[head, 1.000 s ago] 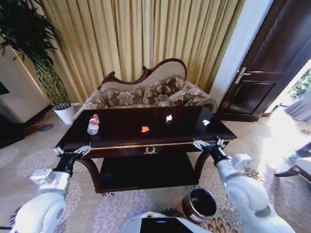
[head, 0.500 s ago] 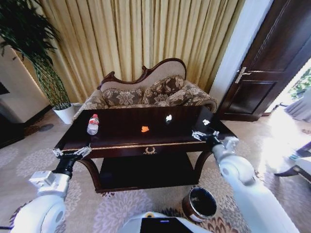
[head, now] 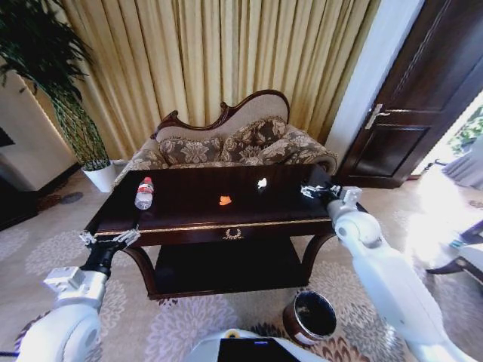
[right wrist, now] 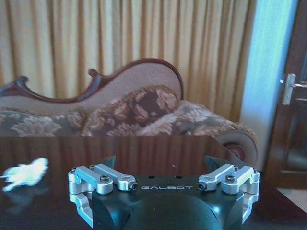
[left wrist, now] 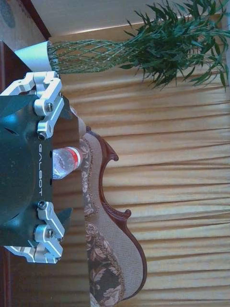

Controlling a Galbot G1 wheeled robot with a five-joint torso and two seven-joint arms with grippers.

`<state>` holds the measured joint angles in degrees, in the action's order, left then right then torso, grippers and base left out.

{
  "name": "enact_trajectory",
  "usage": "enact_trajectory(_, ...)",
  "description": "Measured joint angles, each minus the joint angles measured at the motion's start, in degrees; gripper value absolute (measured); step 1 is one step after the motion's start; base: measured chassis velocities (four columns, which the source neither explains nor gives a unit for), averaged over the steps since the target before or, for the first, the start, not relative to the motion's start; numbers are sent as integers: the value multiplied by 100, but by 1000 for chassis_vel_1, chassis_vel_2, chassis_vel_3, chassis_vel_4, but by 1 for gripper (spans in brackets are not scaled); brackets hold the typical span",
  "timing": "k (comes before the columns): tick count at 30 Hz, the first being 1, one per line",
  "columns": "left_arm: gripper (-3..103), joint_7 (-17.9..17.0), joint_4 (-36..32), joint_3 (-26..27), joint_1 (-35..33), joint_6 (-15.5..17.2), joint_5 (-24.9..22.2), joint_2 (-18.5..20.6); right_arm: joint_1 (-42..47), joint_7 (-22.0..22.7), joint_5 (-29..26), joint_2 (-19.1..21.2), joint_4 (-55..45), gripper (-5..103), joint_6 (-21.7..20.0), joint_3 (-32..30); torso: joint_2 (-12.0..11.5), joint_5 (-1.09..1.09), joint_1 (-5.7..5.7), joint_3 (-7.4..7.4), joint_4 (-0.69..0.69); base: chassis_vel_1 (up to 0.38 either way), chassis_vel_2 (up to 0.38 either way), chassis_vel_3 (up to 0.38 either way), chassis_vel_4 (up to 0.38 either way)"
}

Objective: Move to the front of the table and place the trash on the table into the trash bin.

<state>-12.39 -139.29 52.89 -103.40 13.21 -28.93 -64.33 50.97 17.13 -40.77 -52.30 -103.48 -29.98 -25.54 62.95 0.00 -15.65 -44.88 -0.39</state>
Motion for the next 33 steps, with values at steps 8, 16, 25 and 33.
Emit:
enact_trajectory(8,100,0,45,-11,23,-13,-3,-10,-506,377,-23,-108,595,100,-143,278,0,0,0,0,-1,0,0,0,0)
enact_trajectory(16,100,0,72,-22,27,-21,-21,19,-802,595,9,-232,1038,100,-290,447,0,0,0,1,-1,0,0,0,0)
enact_trajectory(25,100,8,117,-26,67,-31,-65,45,-1005,486,206,-274,1528,98,-275,469,0,0,0,1,-1,0,0,0,0)
enact_trajectory(33,100,38,158,-82,98,-42,-76,48,-990,253,325,-128,1724,98,-258,273,0,0,0,1,-2,0,0,0,0)
